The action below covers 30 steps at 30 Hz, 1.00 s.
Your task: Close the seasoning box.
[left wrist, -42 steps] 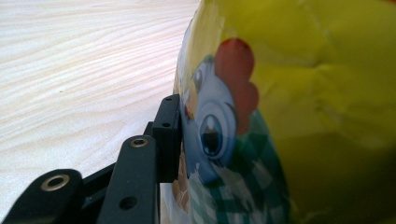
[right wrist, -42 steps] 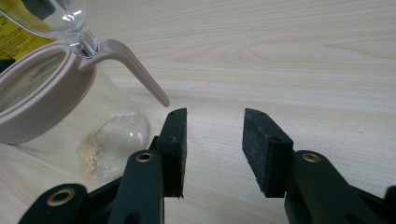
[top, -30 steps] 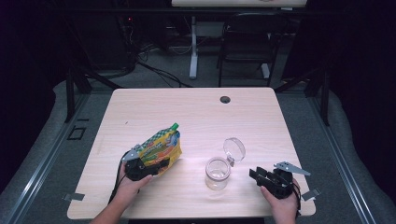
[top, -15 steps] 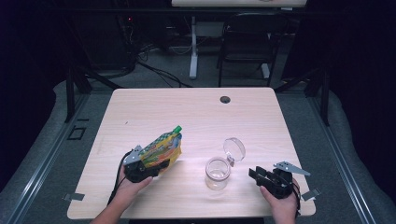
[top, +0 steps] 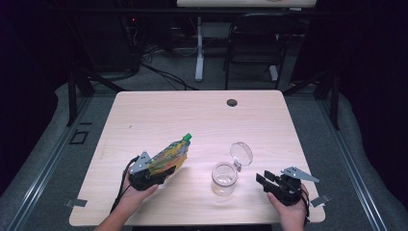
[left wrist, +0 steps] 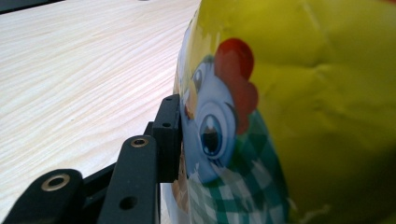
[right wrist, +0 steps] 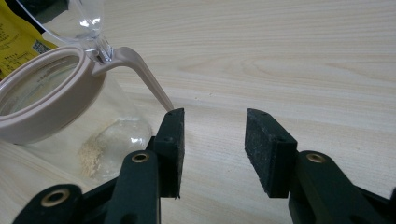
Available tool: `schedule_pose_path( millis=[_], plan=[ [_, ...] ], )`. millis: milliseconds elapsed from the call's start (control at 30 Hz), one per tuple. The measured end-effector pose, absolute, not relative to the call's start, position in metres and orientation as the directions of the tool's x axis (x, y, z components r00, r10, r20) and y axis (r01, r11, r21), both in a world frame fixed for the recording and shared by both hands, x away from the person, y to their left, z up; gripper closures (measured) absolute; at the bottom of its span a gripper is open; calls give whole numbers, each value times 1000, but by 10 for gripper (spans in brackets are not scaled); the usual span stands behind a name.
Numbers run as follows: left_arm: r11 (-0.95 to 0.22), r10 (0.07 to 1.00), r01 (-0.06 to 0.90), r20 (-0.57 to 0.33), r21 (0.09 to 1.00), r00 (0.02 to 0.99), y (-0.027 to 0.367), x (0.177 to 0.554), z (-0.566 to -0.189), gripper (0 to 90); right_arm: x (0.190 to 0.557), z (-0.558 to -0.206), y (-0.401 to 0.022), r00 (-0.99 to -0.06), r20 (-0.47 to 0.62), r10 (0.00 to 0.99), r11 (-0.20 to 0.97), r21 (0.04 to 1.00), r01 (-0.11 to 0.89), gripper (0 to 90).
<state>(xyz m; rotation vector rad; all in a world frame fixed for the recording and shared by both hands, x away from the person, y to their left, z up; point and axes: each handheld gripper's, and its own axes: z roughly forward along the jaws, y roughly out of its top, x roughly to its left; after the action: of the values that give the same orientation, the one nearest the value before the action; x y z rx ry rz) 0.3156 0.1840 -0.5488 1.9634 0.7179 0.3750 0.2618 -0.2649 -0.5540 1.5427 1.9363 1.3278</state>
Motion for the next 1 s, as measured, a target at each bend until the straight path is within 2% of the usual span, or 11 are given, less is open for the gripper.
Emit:
schedule_pose_path(
  millis=[367,833,1000],
  plan=[
    [-383,646,311,12,870,763,183,313,-545,612,257,-549,-264,-380,270,885,-5,821,571,580],
    [-406,650,289,52,867,758,183,311,-541,611,251,-543,-256,-414,140,899,95,862,498,621],
    [-422,650,282,71,862,757,183,309,-540,611,250,-542,-252,-421,158,893,100,843,529,628]
  ],
)
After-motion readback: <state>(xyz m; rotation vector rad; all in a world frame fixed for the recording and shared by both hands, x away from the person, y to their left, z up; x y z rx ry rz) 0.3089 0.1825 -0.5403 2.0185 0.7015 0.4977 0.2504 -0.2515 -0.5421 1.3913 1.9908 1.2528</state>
